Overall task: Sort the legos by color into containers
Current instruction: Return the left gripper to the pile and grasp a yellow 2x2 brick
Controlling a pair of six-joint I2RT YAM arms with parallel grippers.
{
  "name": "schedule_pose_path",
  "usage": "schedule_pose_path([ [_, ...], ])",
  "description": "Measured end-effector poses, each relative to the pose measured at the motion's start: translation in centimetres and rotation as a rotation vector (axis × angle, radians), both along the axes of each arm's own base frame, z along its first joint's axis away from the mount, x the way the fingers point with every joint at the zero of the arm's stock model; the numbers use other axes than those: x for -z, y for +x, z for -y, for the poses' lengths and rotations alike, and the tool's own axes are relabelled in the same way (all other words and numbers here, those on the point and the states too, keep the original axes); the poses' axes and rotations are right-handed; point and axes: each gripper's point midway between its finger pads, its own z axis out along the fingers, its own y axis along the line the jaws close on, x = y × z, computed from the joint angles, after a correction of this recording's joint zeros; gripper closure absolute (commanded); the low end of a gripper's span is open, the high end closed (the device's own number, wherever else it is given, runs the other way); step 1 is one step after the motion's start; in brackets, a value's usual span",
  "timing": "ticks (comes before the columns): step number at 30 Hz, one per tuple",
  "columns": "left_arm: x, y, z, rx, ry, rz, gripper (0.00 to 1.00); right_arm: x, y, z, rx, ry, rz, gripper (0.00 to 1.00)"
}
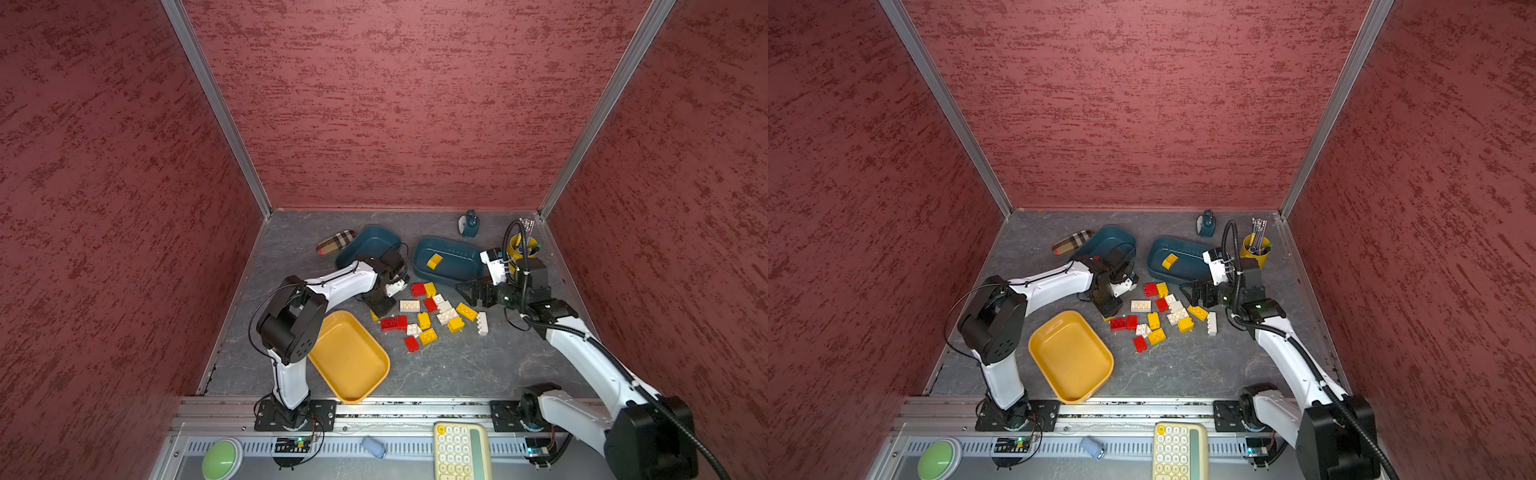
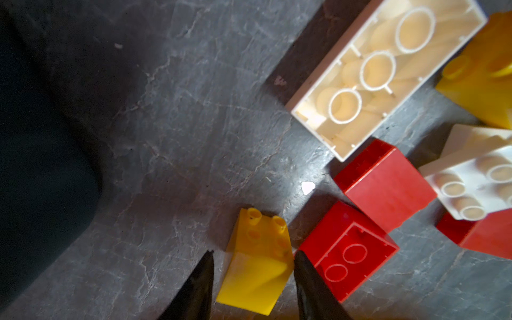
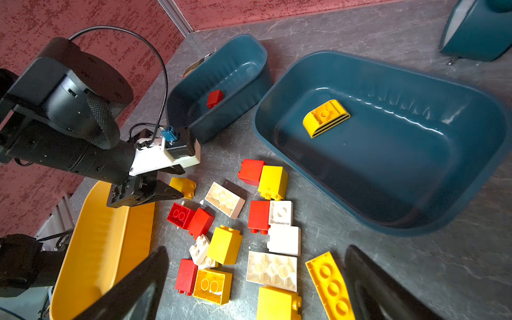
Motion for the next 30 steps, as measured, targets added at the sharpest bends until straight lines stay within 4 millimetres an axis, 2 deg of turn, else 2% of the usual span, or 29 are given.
schedule_pose_path([
  [4, 0.5, -0.1, -0.3, -0.005, 0.019, -0.014, 0.42, 0.0, 0.0, 0.0, 0.000, 0.000, 0.000, 0.01],
  [8, 0.6, -0.4, -0.3, -0.004, 0.014, -0.025, 0.42, 0.0, 0.0, 0.0, 0.000, 0.000, 0.000, 0.01],
  [14, 0.9, -0.8, -0.9, -0.014, 0.023, -0.051, 0.53, 0.2, -0.1, 0.0, 0.000, -0.001, -0.005, 0.01],
  [22, 1.1, -0.7, -1.3, -0.031, 0.020, -0.065, 0.75, 0.2, -0.1, 0.0, 0.000, -0.001, -0.006, 0.01],
  [27, 0.8, -0.8, -1.1, -0.038, 0.014, -0.075, 0.75, 0.2, 0.0, 0.1, 0.003, -0.003, -0.005, 0.01],
  [30, -0.4, -0.5, -0.2, -0.043, -0.010, -0.073, 0.74, 0.3, 0.1, 0.2, 0.015, -0.009, -0.005, 0.01],
])
